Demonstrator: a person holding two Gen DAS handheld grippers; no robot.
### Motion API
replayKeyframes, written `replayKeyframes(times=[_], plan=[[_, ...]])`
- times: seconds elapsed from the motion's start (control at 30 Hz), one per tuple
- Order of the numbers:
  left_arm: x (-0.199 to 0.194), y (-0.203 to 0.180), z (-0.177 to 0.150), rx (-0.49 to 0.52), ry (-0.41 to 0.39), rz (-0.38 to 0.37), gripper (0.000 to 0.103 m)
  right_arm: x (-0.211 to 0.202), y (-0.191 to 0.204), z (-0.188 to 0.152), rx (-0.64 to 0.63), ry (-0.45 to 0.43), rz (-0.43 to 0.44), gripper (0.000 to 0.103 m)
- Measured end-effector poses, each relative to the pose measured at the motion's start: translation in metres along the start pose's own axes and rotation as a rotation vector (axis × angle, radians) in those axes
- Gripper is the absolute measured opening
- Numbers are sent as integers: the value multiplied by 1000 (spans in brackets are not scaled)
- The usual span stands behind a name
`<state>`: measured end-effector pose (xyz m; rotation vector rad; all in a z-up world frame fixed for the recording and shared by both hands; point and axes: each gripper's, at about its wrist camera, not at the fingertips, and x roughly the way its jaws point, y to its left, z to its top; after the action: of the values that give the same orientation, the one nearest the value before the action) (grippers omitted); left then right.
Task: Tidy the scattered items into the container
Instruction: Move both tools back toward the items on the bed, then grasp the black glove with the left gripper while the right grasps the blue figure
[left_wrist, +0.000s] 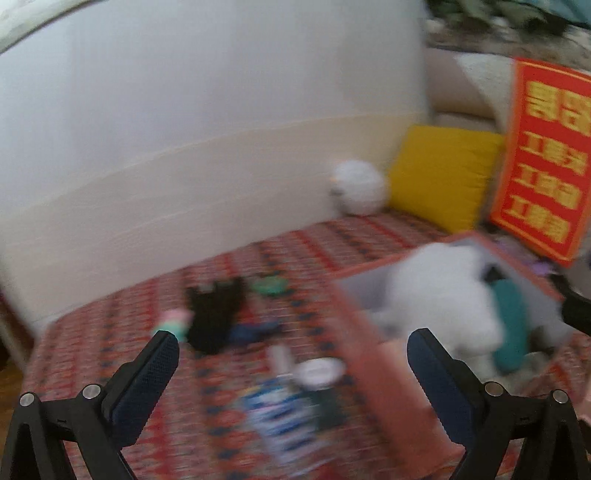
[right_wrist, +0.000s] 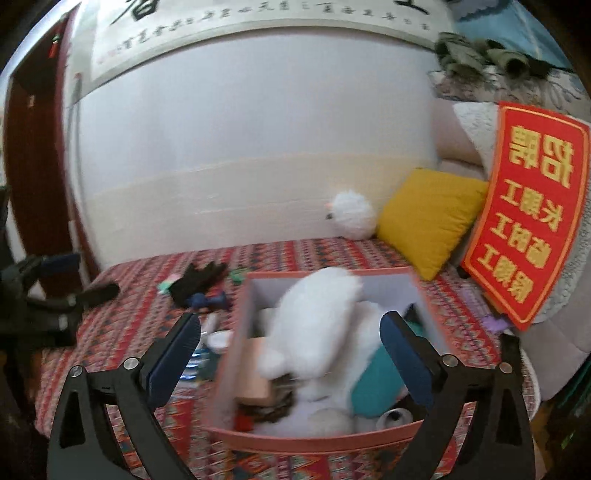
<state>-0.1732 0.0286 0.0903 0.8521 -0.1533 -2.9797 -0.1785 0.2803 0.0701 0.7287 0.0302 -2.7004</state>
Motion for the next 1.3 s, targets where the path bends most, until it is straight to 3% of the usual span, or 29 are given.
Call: replayKeyframes(times=[0.1, 0.23, 0.37, 0.5, 0.67, 0.83, 0.93, 1.03, 1.17, 1.27, 1.3], plan=[[-11, 60, -9, -55, 6, 75, 102, 14, 39, -7, -44, 32, 59, 100], [-10, 119, -26, -115, 48, 95, 102, 44, 89, -19, -91, 96, 138, 100], [13, 160, -40, -217, 114, 39, 102, 90, 132, -32, -123, 173, 181, 99], [63, 180, -42, -256, 188, -43, 98, 144, 160, -39, -116, 251, 204, 98], [160, 183, -23, -297, 291, -143, 94, 219, 160, -36, -48, 306, 187, 98], [266, 183, -10, -350, 407, -223, 94, 312, 139, -33, 129, 384, 172, 98], [334, 187, -17, -355, 483, -219, 94, 363, 112, -37, 366, 446, 241, 97], [384, 185, -28, -333, 522, -199, 88, 403, 83, -43, 637, 452, 288, 92], [437, 173, -44, -308, 565, -226, 86, 436, 78, -31, 663, 427, 189, 81], [450, 161, -46, -293, 520, -240, 86, 463, 81, -33, 689, 476, 189, 78], [449, 156, -45, -279, 493, -257, 73, 467, 83, -30, 662, 461, 175, 79]])
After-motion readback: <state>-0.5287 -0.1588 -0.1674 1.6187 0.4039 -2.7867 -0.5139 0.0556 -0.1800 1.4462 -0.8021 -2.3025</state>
